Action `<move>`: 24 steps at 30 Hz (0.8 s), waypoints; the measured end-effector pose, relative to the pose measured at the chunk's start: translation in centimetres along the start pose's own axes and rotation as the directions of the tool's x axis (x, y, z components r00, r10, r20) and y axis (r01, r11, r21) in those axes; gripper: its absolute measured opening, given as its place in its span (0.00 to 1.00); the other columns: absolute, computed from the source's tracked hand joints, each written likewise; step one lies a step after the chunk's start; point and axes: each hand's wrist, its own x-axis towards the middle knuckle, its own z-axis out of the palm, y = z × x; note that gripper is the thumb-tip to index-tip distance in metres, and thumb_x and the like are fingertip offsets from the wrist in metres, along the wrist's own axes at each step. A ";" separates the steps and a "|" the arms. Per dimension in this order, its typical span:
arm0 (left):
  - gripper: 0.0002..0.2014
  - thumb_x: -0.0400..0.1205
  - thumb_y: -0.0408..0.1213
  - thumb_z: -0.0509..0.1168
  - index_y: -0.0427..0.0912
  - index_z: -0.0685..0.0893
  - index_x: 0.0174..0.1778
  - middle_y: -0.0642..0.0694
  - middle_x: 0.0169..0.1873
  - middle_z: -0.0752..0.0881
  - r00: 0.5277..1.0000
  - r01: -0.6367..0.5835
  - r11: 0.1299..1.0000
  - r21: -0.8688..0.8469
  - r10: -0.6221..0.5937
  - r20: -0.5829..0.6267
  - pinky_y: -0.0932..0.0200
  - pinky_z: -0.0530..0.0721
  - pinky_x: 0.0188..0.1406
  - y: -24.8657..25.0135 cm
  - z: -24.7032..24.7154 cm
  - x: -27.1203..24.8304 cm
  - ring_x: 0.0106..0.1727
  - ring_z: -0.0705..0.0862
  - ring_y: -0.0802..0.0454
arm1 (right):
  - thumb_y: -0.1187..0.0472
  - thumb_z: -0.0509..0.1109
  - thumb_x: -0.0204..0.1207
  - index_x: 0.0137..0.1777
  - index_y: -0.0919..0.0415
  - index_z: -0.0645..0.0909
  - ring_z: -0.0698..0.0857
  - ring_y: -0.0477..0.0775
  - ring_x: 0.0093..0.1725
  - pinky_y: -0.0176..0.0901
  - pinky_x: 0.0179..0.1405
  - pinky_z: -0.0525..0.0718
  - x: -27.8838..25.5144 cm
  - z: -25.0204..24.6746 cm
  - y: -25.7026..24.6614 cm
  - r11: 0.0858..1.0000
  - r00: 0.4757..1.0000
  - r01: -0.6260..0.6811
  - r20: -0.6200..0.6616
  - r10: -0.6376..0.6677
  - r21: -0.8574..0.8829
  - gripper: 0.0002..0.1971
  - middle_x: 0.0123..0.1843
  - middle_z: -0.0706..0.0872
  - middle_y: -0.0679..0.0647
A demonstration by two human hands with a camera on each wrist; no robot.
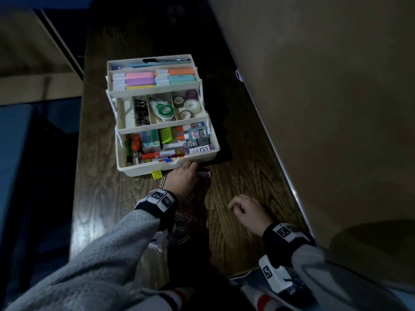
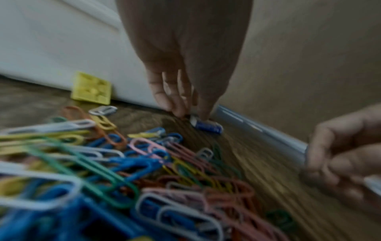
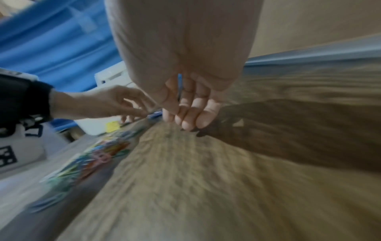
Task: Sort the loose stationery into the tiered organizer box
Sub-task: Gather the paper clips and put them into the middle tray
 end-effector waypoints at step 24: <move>0.26 0.86 0.47 0.51 0.52 0.59 0.82 0.44 0.71 0.70 0.945 0.326 0.945 0.042 -0.326 0.001 0.44 0.72 0.60 -5.6 1.9 -8.9 0.66 0.70 0.42 | 0.76 0.56 0.76 0.73 0.55 0.75 0.77 0.55 0.64 0.45 0.67 0.75 5.1 2.6 -6.0 0.986 0.993 0.105 0.068 -0.097 -0.130 0.28 0.69 0.72 0.54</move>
